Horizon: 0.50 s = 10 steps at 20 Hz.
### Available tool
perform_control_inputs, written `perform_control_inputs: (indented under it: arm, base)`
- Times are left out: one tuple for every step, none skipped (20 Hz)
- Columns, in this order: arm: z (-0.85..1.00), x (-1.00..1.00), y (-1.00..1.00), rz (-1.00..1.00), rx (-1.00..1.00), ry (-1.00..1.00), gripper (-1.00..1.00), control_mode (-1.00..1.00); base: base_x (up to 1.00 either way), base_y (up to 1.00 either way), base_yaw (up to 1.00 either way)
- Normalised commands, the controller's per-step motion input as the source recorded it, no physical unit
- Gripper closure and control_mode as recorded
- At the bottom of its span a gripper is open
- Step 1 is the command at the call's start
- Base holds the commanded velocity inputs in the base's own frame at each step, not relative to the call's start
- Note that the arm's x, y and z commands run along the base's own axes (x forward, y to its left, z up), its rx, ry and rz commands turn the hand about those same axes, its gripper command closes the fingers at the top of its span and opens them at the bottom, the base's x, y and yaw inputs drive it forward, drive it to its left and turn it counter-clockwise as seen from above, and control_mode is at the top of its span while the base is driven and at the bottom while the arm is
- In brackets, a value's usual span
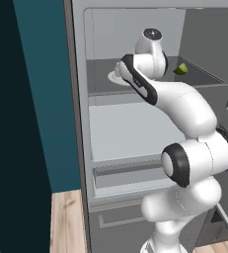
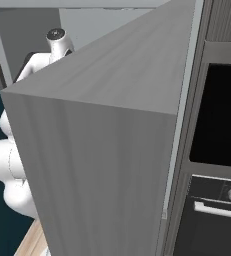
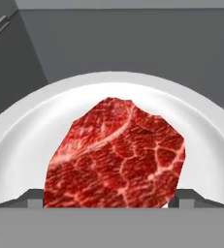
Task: Retrieve the steak from the fridge and place it on the cutting board.
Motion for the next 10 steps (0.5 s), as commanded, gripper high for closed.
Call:
perform_control_inputs:
  arm:
    - [0.0,-0.17,-0.28,0.0,0.0,-0.19,1.0,-1.0]
    - [0.0,-0.14,-0.22,0.0,0.0,-0.23,1.0,-1.0]
    - [0.0,-0.14,-0.2,0.0,0.0,-0.24,1.0,-1.0]
    - [0.0,-0.15,-0.18,0.0,0.0,-0.25,1.0,-1.0]
    - [0.0,-0.16,-0.14,0.0,0.0,-0.3,1.0,-1.0]
    - [0.0,-0.14,-0.11,0.0,0.0,-0.3,1.0,-1.0]
    - [0.02,-0.14,-0.06,0.0,0.0,-0.26,1.0,-1.0]
    - [0.12,-0.19,-0.05,0.0,0.0,-0.25,1.0,-1.0]
    - [0.29,-0.22,0.0,0.0,0.0,-0.23,1.0,-1.0]
    - [0.45,-0.31,0.0,0.0,0.0,-0.17,1.0,-1.0]
  base:
    - [0.0,0.0,0.0]
    - [0.0,0.0,0.0]
    - [0.0,0.0,0.0]
    - [0.0,0.0,0.0]
    - [0.0,0.0,0.0]
    - [0.0,0.0,0.0]
    - [0.0,0.0,0.0]
    - [0.0,0.0,0.0]
    - [0.0,0.0,0.0]
    - [0.0,0.0,0.0]
